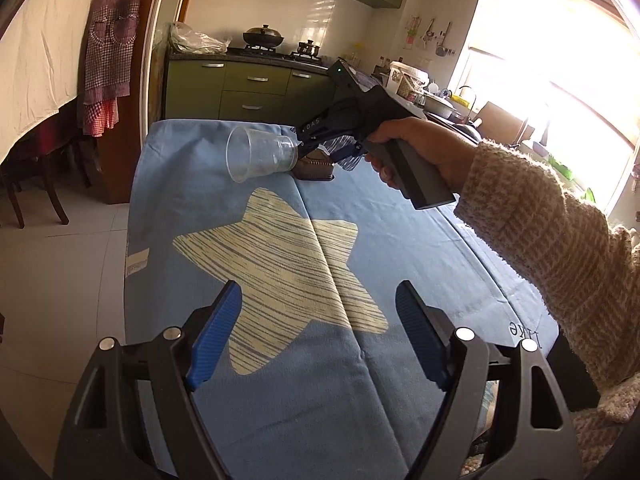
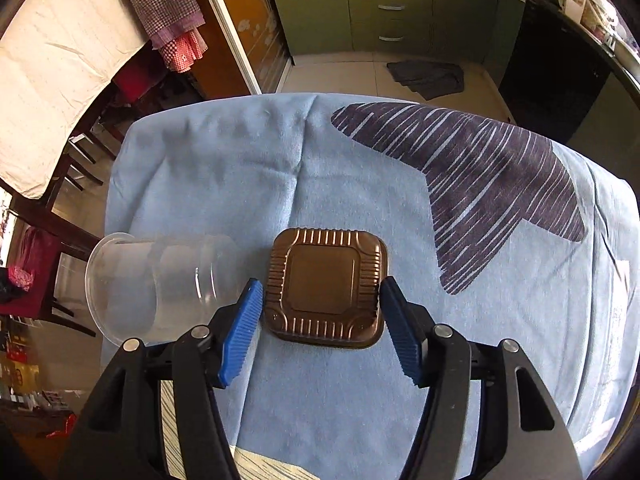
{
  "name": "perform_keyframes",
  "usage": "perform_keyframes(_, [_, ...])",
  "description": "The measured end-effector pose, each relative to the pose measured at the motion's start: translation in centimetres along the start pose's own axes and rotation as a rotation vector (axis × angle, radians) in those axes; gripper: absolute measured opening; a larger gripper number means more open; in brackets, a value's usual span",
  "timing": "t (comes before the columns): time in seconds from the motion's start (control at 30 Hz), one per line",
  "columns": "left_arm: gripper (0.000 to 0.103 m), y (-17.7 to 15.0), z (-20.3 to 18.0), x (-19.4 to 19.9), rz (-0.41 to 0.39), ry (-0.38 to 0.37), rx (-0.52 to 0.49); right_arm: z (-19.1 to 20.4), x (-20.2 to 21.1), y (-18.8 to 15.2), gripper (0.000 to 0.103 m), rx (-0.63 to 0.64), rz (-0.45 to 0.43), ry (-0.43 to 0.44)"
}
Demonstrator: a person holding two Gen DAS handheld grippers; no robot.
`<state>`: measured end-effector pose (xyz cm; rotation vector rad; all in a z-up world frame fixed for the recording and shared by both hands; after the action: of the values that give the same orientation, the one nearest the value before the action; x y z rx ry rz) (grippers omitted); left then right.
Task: Collect trash
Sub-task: 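Carry the brown container over the bin with the right tool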
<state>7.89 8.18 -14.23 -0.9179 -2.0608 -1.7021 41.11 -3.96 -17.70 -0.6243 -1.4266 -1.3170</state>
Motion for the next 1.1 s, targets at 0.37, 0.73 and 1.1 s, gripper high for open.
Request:
perform_keyframes(0.37, [0.075, -0.1, 0.0, 0.5, -0.003, -0.005, 0.011, -0.3, -0.9, -0.4, 0.059, 0.019, -0.012, -0.052])
perform_keyframes(0.73, [0.075, 0.2, -2.4, -0.3, 0.005, -0.035, -0.027, -12.6, 11.1, -7.6, 0.059, -0.102, -0.171, 0.022])
perform_keyframes(1.1, [0.075, 0.4, -6.7, -3.2, 0.051, -0.087, -0.085, -41.0, 18.9, -23.8, 0.060, -0.534, -0.160, -0.286])
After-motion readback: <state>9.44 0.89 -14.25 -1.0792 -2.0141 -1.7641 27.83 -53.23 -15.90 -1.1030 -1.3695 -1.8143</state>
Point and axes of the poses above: each gripper's, at about its wrist camera, not at the fingertips, and x roughly against the way its jaws point, z to its left, y to its top, the point moved 4 cm from there along -x, roughly the way its jaws point, and after that the axes turned 1 degree about y, right-handed, at the moved point
